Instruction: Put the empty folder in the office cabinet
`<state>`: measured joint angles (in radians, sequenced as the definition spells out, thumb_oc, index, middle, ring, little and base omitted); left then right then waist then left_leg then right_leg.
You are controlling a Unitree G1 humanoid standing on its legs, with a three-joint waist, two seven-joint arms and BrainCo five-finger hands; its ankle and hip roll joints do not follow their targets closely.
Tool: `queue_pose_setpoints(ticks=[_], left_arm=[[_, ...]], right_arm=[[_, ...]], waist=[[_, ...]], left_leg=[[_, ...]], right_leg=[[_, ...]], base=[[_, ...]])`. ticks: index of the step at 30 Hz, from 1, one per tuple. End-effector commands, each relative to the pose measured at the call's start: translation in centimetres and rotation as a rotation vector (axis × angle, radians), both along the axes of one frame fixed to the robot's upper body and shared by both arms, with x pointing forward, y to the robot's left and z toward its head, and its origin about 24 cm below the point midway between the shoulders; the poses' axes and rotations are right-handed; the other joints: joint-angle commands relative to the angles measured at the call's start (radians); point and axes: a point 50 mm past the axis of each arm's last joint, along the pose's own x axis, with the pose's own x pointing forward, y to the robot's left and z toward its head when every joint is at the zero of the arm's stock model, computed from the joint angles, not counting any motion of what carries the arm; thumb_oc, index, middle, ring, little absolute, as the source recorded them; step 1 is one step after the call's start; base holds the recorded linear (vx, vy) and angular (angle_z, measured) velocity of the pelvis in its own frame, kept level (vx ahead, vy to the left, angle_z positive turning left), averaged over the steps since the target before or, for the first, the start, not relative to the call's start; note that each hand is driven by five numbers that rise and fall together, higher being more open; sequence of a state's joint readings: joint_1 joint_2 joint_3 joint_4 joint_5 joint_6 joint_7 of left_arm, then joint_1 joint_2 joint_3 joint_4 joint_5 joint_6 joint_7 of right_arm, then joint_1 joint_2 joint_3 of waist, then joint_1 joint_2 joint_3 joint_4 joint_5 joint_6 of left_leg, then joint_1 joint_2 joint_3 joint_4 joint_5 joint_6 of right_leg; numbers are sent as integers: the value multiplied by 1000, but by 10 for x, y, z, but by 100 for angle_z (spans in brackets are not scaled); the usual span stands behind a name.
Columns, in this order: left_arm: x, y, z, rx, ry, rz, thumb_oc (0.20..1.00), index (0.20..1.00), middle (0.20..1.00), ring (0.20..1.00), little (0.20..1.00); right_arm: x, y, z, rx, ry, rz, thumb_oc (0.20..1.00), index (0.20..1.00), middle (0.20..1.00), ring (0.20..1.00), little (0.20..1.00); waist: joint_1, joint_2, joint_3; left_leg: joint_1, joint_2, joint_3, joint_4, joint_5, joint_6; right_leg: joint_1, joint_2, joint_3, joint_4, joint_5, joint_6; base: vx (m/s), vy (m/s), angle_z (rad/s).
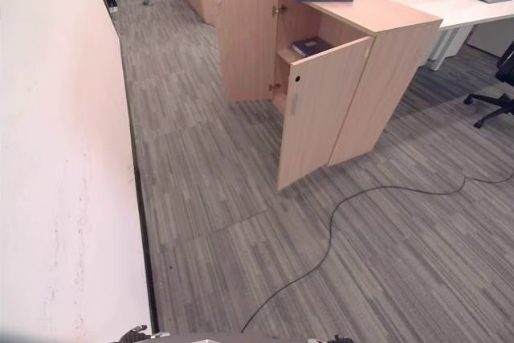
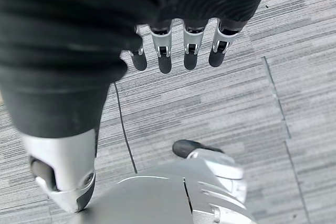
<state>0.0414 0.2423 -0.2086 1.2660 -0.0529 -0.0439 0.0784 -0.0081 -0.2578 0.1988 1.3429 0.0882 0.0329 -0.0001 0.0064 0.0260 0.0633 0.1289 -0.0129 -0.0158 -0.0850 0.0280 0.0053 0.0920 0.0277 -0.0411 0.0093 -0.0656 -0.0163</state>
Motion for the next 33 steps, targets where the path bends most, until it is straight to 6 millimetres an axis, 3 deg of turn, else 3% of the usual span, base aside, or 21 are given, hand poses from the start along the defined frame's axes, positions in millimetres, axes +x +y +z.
queue_pose_setpoints(ticks=[1,16,21,26,27,29,31,33], left_arm=[[2,-1,-1,19,21,-28,1000,1000,1000,1000,1000],[3,0,-1,34,22,-40,1000,1000,1000,1000,1000],[8,0,0,30,5,-37,1000,1000,1000,1000,1000],[15,2,2,31,-15,-35,1000,1000,1000,1000,1000],[18,3,3,38,-21,-45,1000,1000,1000,1000,1000],[18,6,4,45,-19,-50,1000,1000,1000,1000,1000],[19,7,4,47,-19,-49,1000,1000,1000,1000,1000],[19,9,5,53,-25,-36,1000,1000,1000,1000,1000]], right_arm=[[6,-3,1,-28,15,76,1000,1000,1000,1000,1000],[7,-5,2,-34,18,86,1000,1000,1000,1000,1000],[19,-9,5,-48,-11,92,1000,1000,1000,1000,1000],[28,-9,7,-53,-27,127,1000,1000,1000,1000,1000],[32,-8,8,-49,-33,140,1000,1000,1000,1000,1000],[38,-6,8,-45,-50,138,1000,1000,1000,1000,1000],[40,-5,9,-44,-59,144,1000,1000,1000,1000,1000],[49,-4,11,-47,-77,165,1000,1000,1000,1000,1000]], waist=[[-10,-40,-5],[-6,-37,7],[2,-26,19],[14,-4,48],[9,3,68],[9,8,84],[11,11,87],[2,-3,96]], left_leg=[[-14,-68,-13,-2,-79,6],[-16,-70,-15,-2,-80,8],[-39,-77,-17,-2,-73,22],[-60,-75,-18,-2,-64,48],[-53,-76,-23,-2,-58,60],[-55,-67,-35,-2,-50,58],[-55,-62,-42,-2,-50,53],[-41,-70,-76,-2,-59,40]], right_leg=[[18,-26,-42,-97,80,94],[14,-27,-47,-97,80,95],[-3,-39,-62,-86,91,100],[-121,-66,-89,138,49,109],[-178,-86,-93,264,76,124],[-226,-106,-91,335,100,125],[-243,-113,-91,323,94,113],[-242,-76,-21,162,98,105]], base=[[0,0,0],[0,0,0],[4,53,-2],[-49,92,-12],[-32,82,-36],[-14,25,-11],[67,-52,21],[139,-134,21]])
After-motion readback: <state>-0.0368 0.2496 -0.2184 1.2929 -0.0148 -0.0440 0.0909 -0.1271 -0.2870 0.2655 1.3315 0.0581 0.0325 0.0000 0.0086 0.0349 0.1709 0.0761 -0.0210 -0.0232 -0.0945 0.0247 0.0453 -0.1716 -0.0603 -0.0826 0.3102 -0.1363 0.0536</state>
